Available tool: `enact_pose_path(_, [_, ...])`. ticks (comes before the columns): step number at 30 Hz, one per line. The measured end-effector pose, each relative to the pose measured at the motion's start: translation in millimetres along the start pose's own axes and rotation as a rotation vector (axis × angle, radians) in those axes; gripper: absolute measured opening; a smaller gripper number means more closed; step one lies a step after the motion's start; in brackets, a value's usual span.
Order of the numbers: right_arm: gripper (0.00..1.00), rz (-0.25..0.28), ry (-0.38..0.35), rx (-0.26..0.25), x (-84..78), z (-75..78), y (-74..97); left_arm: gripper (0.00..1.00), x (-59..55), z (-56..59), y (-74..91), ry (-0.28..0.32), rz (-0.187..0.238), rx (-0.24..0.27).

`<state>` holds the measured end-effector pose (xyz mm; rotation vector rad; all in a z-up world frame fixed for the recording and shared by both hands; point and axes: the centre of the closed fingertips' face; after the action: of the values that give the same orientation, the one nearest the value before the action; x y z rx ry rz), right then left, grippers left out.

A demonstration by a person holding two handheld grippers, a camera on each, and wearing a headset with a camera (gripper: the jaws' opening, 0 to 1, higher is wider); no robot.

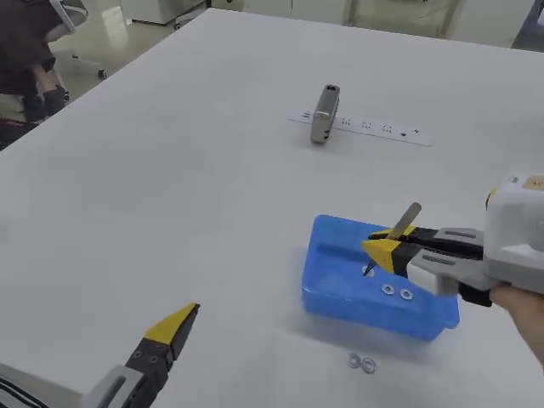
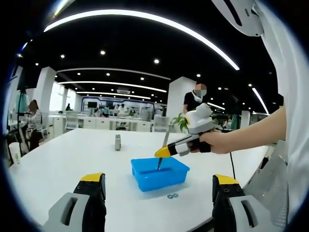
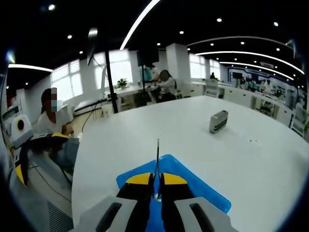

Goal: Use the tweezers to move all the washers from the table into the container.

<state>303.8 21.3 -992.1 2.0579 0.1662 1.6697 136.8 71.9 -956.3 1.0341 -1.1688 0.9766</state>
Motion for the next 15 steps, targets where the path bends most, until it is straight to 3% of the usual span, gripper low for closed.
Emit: enact_pose_path(15, [0.03, -0.058, -0.023, -0.01, -20.4, 19.9, -12.7, 0.93, 3.1, 1.3, -2.0, -0.003, -0.001, 0.003])
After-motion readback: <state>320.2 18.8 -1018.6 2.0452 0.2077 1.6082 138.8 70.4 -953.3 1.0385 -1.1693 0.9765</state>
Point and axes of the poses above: the centre of the closed fingertips' face, and the gripper's own axes: y roughly backward along the fingers, z roughly to its right, x roughly out of its top, and after that the axes turned 7 degrees about x, right-handed
